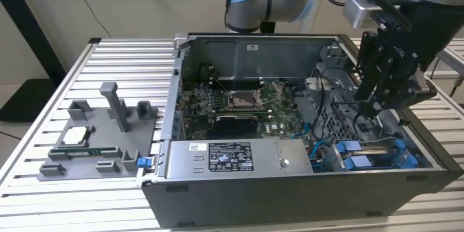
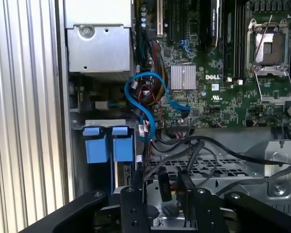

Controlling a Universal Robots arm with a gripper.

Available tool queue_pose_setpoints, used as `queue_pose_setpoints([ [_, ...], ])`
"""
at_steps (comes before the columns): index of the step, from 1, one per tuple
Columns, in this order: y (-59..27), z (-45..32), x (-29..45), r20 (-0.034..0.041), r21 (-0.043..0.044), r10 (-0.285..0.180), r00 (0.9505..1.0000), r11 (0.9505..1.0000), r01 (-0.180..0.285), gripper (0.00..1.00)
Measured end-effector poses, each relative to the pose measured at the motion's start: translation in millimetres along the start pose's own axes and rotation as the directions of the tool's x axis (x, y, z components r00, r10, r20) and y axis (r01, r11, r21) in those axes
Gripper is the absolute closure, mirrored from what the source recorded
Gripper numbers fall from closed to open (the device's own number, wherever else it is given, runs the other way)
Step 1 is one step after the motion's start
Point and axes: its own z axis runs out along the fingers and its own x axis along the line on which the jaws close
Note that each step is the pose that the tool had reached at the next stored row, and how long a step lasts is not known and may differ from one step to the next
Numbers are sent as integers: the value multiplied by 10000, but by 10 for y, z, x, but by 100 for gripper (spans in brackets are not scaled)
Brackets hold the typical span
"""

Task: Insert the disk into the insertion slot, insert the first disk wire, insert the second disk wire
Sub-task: 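Insert the disk into the insertion slot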

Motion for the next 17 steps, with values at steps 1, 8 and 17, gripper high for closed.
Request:
queue_pose_setpoints([
  [1,1,3,-3,4,43,-14,10000,10000,14,0],
  [8,22,0,-4,5,80,-41,10000,10000,41,0],
  [17,25,2,-4,19,355,-121,9999,9993,120,0],
])
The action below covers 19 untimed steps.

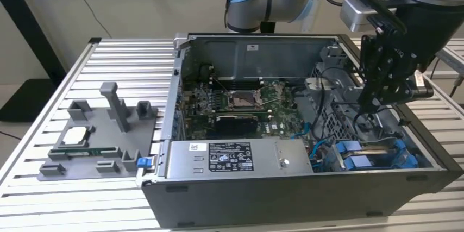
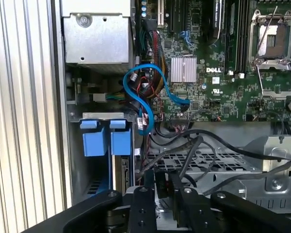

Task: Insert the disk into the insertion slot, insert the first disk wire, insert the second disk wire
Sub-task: 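Insert the disk into the insertion slot, then insert the first disk wire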

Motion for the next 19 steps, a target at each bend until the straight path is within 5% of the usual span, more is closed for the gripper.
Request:
queue_pose_setpoints([
  [1,0,0,2,-1,0,0,10000,10000,0,100],
  [19,-16,42,81,-1,-44,7,10000,10000,-8,100],
])
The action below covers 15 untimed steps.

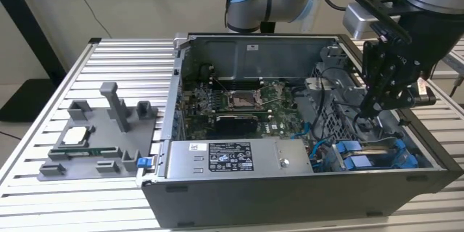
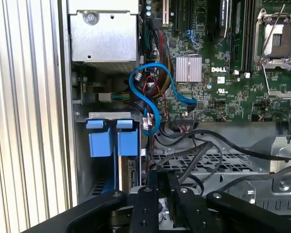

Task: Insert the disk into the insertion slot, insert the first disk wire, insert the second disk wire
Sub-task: 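Insert the first disk wire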

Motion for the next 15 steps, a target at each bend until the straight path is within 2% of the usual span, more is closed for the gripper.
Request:
queue_pose_setpoints([
  [5,-1,0,1,-1,-3,6,10000,10000,-6,100],
  [7,-6,1,8,-1,-36,9,10000,10000,-9,100],
  [11,-24,5,40,-7,-170,20,10000,9999,-20,100],
  [15,-53,9,92,-15,-388,35,10000,9992,-36,100],
])
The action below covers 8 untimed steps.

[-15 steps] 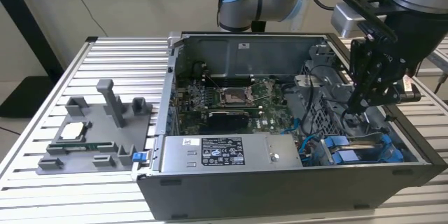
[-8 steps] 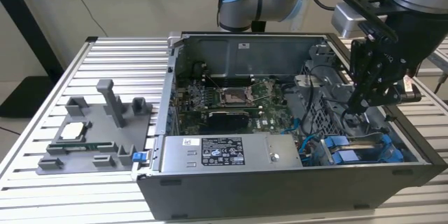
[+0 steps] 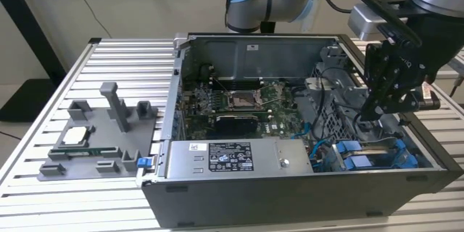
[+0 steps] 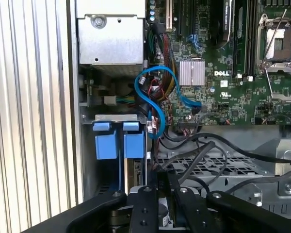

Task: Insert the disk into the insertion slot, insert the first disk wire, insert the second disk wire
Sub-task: 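Insert the first disk wire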

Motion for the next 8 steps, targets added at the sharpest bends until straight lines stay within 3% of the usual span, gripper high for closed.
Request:
queue_pose_setpoints([
  [8,-86,9,166,-20,-544,32,10000,9985,-34,100],
])
